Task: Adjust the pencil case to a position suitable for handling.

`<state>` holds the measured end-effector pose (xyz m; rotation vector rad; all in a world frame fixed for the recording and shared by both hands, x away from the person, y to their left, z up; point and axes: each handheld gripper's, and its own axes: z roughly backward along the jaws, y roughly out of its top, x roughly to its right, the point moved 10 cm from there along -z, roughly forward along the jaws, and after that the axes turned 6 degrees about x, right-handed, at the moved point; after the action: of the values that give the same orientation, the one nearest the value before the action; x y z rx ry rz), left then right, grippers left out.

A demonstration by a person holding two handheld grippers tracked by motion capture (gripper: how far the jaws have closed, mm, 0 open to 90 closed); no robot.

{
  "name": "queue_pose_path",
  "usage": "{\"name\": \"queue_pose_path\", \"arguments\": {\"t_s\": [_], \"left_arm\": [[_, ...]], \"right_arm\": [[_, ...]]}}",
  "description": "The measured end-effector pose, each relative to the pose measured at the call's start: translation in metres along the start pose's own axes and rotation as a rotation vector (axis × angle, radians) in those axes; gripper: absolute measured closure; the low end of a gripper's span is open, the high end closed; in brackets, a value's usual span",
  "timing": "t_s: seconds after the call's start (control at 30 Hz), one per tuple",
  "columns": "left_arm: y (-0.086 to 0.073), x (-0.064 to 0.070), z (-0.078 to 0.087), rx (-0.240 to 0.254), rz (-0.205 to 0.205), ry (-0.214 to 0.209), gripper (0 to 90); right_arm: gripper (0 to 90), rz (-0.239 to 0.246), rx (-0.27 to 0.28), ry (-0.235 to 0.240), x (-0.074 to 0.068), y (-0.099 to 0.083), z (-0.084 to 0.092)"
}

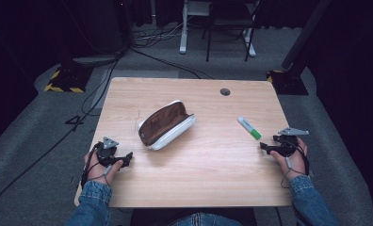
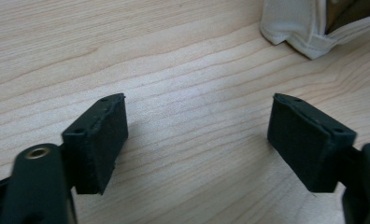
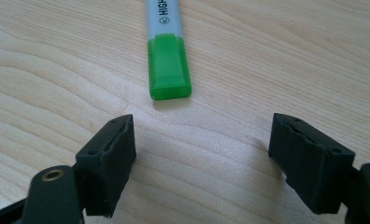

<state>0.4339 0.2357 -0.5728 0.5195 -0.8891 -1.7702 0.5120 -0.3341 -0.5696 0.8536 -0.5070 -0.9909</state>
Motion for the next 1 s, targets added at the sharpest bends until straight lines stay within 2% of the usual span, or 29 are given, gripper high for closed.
{"name": "queue_pose_path", "arguments": {"t_s": [0.1, 0.2, 0.57, 0.8, 1.0], "left_arm": [[0.003, 0.0, 0.002, 0.009, 0.002, 0.004, 24.2], [0.016, 0.001, 0.008, 0.048, -0.003, 0.009, 24.4], [0.038, 0.011, 0.018, 0.087, -0.01, -0.022, 24.6], [0.057, 0.019, 0.025, 0.143, -0.008, -0.045, 24.6], [0.071, 0.024, 0.024, 0.183, -0.01, -0.063, 23.9]], "right_arm": [[23.2, 0.0, 0.0, 0.0, 0.0, 0.0, 0.0], [23.2, 0.0, 0.0, 0.0, 0.0, 0.0, 0.0], [23.2, 0.004, 0.0, 0.001, -0.001, -0.001, 0.001], [23.2, 0.0, -0.001, 0.0, -0.001, -0.001, 0.001], [23.2, 0.001, -0.001, 0.001, -0.002, -0.001, 0.002]]}}
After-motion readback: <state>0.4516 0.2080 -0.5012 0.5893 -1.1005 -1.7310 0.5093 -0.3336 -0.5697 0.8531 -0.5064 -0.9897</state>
